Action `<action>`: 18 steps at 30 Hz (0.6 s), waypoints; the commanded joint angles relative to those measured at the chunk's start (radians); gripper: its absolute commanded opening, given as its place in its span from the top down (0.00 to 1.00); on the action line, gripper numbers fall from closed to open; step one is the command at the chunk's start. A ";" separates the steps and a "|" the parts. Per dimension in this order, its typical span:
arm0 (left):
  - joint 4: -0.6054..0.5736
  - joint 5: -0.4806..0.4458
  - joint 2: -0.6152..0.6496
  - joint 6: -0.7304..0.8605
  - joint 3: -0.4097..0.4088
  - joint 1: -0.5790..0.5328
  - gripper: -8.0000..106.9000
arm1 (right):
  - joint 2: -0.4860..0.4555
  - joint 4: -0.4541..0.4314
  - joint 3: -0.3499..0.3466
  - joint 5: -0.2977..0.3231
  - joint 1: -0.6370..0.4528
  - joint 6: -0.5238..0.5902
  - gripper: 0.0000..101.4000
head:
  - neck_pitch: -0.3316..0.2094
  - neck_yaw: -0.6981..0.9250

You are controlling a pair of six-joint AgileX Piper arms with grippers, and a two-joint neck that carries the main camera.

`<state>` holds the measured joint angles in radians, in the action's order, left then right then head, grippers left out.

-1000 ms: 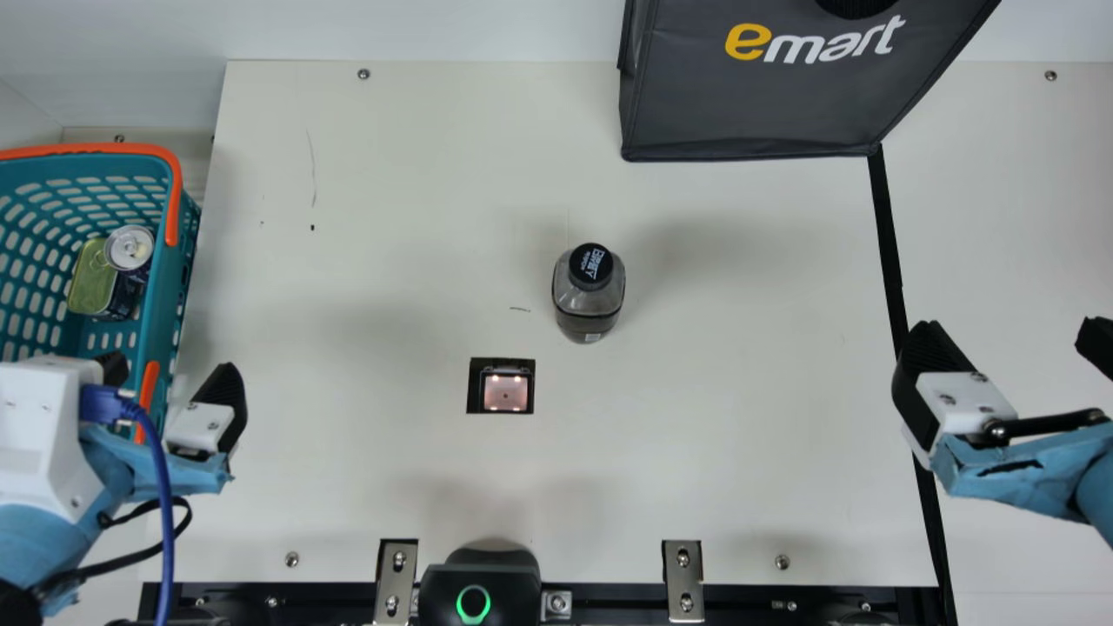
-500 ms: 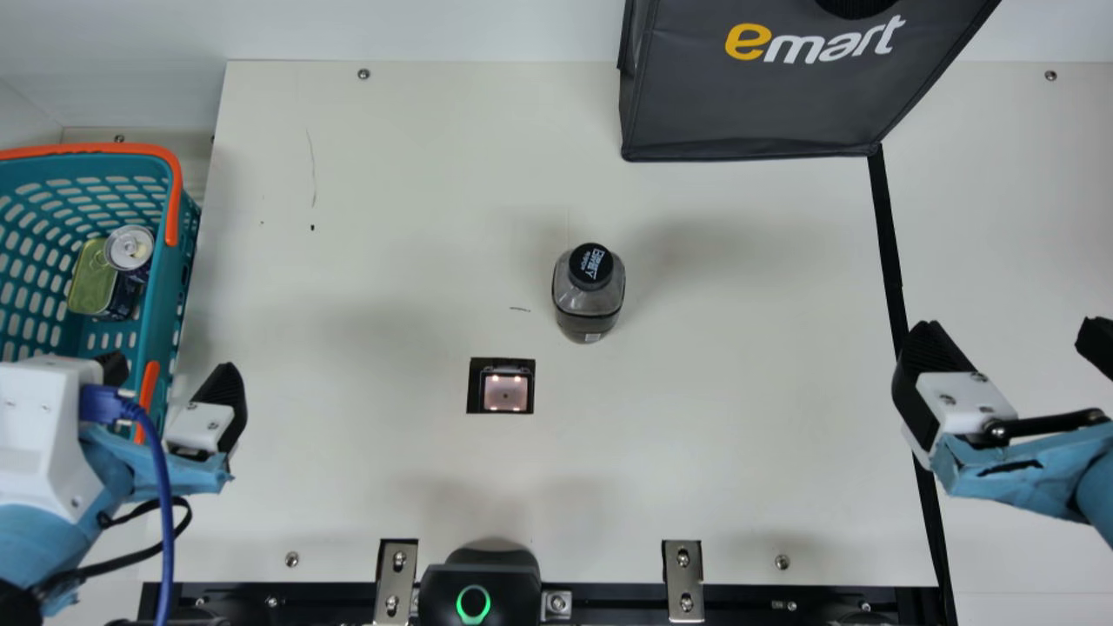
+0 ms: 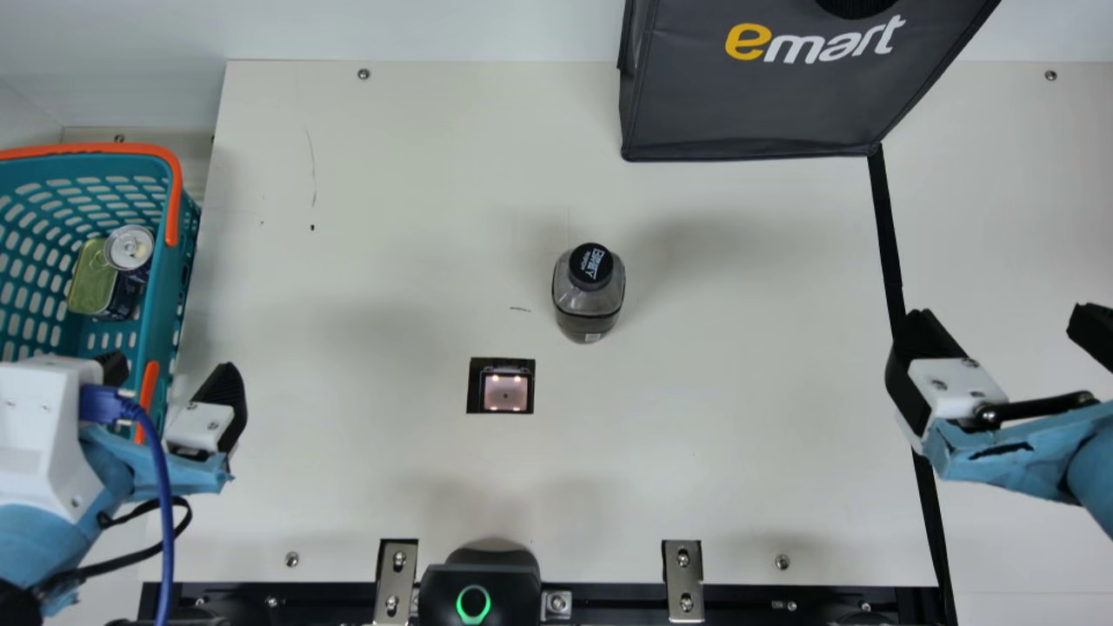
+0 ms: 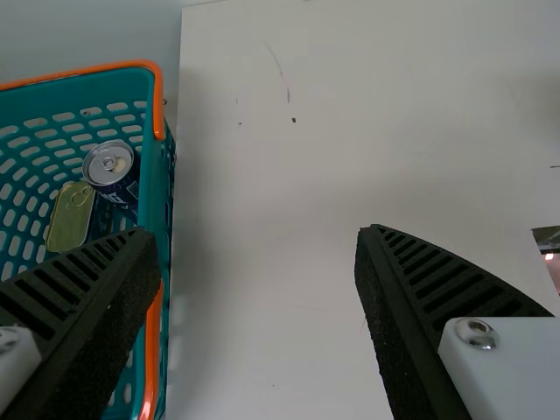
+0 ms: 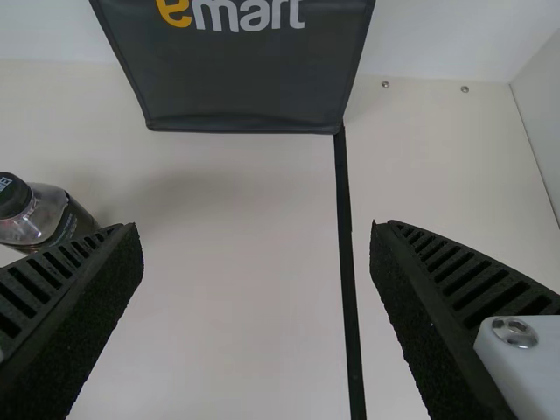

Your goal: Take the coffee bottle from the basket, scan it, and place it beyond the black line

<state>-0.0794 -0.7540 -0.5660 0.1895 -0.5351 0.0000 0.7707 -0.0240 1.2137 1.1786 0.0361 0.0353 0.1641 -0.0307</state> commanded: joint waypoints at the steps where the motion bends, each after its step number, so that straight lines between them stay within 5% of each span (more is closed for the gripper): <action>1: 0.000 0.000 0.000 0.000 0.000 0.000 0.15 | 0.005 -0.003 -0.002 -0.005 0.005 -0.001 0.10 | -0.026 0.003; 18: 0.000 0.000 0.000 0.000 0.000 0.000 0.15 | 0.082 -0.047 -0.009 -0.087 0.127 -0.059 0.10 | -0.026 0.003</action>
<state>-0.0794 -0.7540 -0.5660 0.1895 -0.5351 0.0000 0.8505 -0.0661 1.2056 1.0907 0.1531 -0.0210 0.1641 -0.0291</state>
